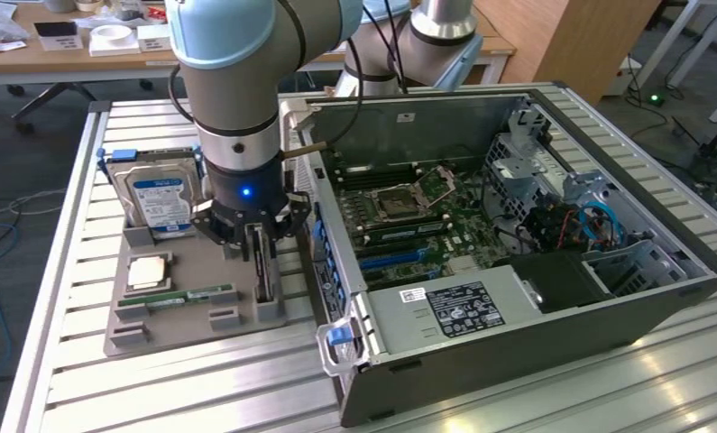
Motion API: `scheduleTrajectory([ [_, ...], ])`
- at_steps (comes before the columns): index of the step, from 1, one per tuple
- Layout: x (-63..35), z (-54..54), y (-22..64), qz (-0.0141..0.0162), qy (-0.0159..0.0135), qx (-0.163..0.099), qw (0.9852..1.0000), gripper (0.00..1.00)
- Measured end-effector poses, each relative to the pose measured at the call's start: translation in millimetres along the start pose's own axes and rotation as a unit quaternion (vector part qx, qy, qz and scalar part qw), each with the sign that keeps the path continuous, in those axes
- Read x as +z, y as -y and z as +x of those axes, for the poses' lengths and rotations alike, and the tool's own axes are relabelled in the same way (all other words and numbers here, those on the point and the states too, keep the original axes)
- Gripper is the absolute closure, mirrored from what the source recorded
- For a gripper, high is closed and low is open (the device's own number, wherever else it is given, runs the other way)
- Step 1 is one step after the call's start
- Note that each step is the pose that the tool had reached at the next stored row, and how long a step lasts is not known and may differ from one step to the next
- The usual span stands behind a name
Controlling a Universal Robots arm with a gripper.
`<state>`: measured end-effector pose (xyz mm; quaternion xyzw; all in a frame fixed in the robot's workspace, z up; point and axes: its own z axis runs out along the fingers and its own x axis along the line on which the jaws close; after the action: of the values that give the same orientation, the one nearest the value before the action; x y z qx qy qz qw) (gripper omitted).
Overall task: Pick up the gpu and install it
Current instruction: 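Pick up the gpu and move the gpu toward the slot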
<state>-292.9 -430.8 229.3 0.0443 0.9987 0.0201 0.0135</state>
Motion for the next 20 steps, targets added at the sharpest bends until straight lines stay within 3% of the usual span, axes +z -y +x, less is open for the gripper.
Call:
scheduleTrajectory([
  [13, 0.0, 0.0, 0.0, 0.0000, 0.0000, 0.000, 1.0000, 0.59],
  [15, 0.0, 0.0, 0.0, 0.0000, 0.0000, 0.000, 1.0000, 0.67],
  [20, 0.0, 0.0, 0.0, 0.0000, 0.0000, 0.000, 1.0000, 0.74],
])
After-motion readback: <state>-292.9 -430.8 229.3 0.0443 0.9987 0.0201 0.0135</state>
